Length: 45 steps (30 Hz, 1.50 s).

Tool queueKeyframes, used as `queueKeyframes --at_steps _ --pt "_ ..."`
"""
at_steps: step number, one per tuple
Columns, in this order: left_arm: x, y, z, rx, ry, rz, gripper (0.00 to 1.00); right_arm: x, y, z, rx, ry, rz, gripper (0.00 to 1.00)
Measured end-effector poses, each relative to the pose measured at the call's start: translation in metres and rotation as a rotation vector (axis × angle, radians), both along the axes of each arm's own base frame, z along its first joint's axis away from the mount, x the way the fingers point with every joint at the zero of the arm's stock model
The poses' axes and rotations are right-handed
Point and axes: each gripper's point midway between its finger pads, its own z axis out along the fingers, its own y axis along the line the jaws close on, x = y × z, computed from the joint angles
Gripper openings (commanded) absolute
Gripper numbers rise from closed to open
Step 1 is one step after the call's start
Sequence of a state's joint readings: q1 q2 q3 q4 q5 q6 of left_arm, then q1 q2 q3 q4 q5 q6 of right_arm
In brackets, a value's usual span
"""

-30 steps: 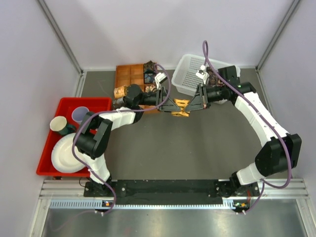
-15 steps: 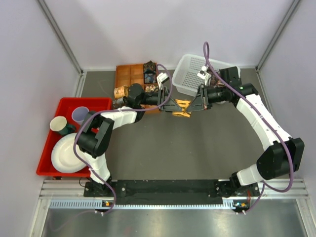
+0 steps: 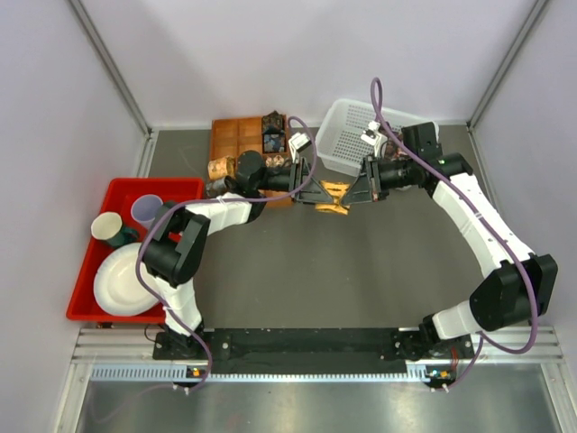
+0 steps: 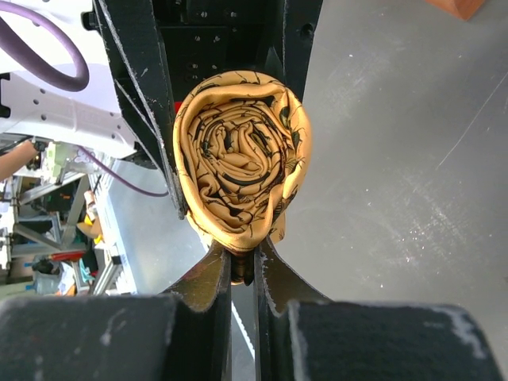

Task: Roll the ties
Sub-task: Place the tie in the storage box.

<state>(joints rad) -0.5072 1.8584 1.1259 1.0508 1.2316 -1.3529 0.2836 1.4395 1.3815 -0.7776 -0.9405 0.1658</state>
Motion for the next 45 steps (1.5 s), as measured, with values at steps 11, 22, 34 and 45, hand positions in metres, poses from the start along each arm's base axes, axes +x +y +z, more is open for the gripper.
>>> queueKeyframes --at_steps 11,22,34,45 --pt "0.002 -0.001 -0.006 0.014 -0.008 0.004 0.00 0.001 -0.002 -0.004 -0.027 -0.014 -0.006 0.39" --pt "0.007 0.011 -0.024 0.104 -0.054 0.043 0.00 0.008 -0.008 -0.013 -0.084 -0.048 -0.031 0.88" --pt "0.073 0.072 -0.019 0.460 -0.641 0.090 0.00 0.016 -0.020 -0.019 -0.166 -0.097 -0.079 0.99" --pt "0.130 0.186 -0.090 0.950 -1.023 -0.151 0.00 0.025 -0.029 -0.020 -0.214 -0.137 -0.111 0.99"
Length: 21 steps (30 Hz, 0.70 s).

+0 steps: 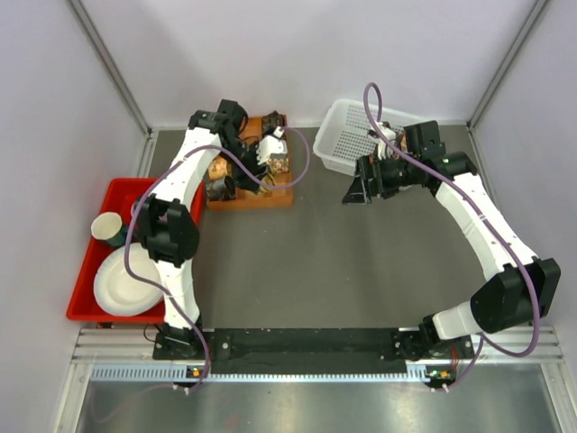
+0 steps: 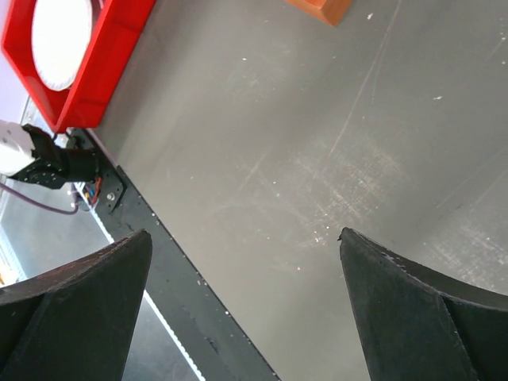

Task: Roll the ties
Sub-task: Place the tie in the storage box.

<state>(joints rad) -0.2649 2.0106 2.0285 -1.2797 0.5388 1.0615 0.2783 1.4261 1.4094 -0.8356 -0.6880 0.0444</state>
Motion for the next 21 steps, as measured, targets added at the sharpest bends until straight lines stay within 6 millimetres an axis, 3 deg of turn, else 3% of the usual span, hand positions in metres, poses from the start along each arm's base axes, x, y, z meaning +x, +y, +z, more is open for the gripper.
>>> queueKeyframes --at_steps 8,16,21 --pt "0.005 0.014 -0.026 0.128 -0.008 -0.083 0.00 0.003 -0.003 -0.002 -0.021 -0.007 -0.018 0.99" --pt "0.021 0.008 -0.057 0.148 0.018 -0.094 0.00 0.007 -0.008 -0.005 -0.039 -0.014 -0.038 0.99" --pt "0.031 -0.003 -0.062 0.147 -0.014 -0.107 0.00 0.010 -0.011 -0.006 -0.047 -0.015 -0.048 0.99"
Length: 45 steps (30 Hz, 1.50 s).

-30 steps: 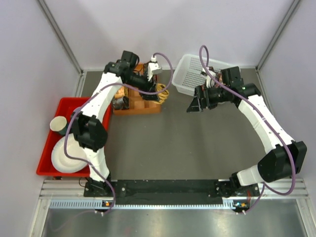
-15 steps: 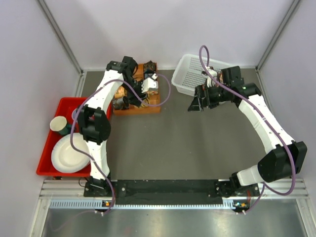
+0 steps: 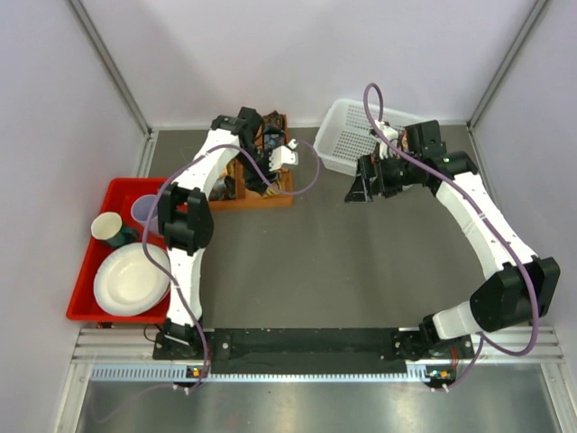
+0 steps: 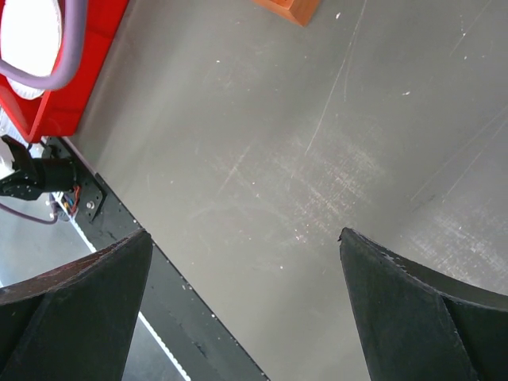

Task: Roll the ties
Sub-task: Place the tie in the storage box.

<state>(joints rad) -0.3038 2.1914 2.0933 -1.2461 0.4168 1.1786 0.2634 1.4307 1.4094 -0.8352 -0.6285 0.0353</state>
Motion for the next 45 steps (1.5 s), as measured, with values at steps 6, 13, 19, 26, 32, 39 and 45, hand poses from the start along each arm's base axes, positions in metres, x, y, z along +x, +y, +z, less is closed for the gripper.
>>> queueKeyframes --at_steps 6,13,19,26,32,39,45 --pt "0.012 -0.013 -0.009 0.010 -0.038 -0.017 0.00 0.003 -0.003 -0.001 -0.002 0.004 -0.011 0.99" --pt "0.019 -0.015 -0.032 0.038 -0.021 -0.019 0.00 0.007 -0.005 0.003 0.002 -0.009 -0.019 0.99" --pt "0.021 -0.018 -0.036 0.055 -0.027 -0.025 0.00 0.008 -0.006 0.001 0.001 -0.004 -0.023 0.99" --pt "0.026 -0.021 -0.039 0.087 -0.040 -0.032 0.00 0.011 -0.007 -0.002 -0.001 0.007 -0.028 0.99" --pt "0.034 -0.027 -0.068 0.132 -0.042 -0.044 0.00 0.012 -0.009 -0.003 -0.001 0.010 -0.035 0.99" --pt "0.036 -0.028 -0.071 0.161 -0.054 -0.049 0.10 0.015 -0.010 -0.004 -0.001 0.013 -0.040 0.99" --pt "0.035 -0.028 -0.071 0.162 -0.054 -0.051 0.35 0.017 -0.011 -0.001 0.004 0.007 -0.043 0.99"
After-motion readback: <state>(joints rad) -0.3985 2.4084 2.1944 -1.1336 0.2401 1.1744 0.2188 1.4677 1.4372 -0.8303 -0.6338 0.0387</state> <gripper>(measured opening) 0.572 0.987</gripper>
